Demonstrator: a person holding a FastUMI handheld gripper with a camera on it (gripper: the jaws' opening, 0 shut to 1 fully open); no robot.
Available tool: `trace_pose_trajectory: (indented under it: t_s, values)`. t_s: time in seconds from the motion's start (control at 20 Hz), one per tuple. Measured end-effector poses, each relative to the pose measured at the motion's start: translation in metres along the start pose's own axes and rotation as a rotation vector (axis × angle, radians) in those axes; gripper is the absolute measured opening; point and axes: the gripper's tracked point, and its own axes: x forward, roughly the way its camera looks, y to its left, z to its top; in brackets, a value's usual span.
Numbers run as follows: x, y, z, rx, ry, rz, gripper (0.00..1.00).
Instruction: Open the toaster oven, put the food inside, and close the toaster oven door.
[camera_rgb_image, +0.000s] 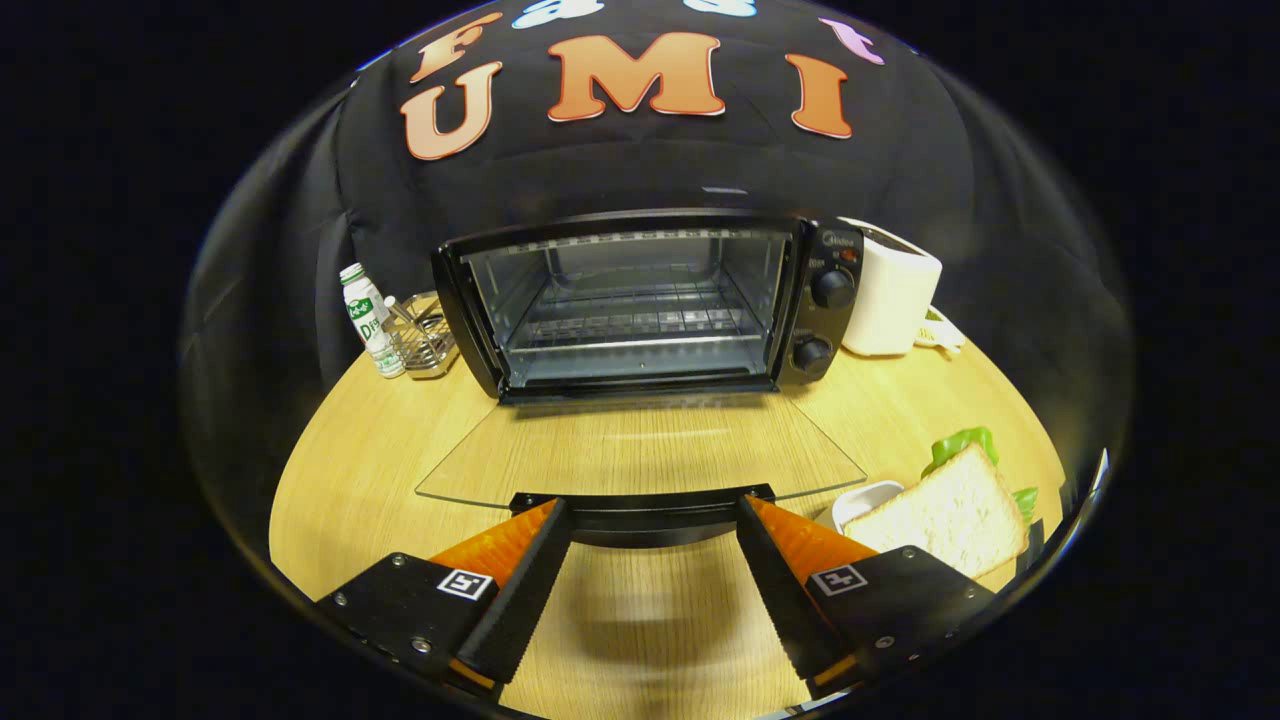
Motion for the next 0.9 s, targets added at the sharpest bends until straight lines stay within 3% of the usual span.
trace_pose_trajectory:
  t_s: [0.2, 0.6, 0.8, 0.9]
  values:
    - [0.014, -0.002, -0.028, -0.006, 0.061, -0.004, 0.99]
    - [0.012, -0.007, -0.035, -0.007, 0.068, 0.003, 0.98]
    - [0.001, -0.016, -0.023, 0.025, 0.071, 0.06, 0.99]
    - [-0.01, -0.015, -0.013, 0.025, 0.094, 0.146, 0.99]
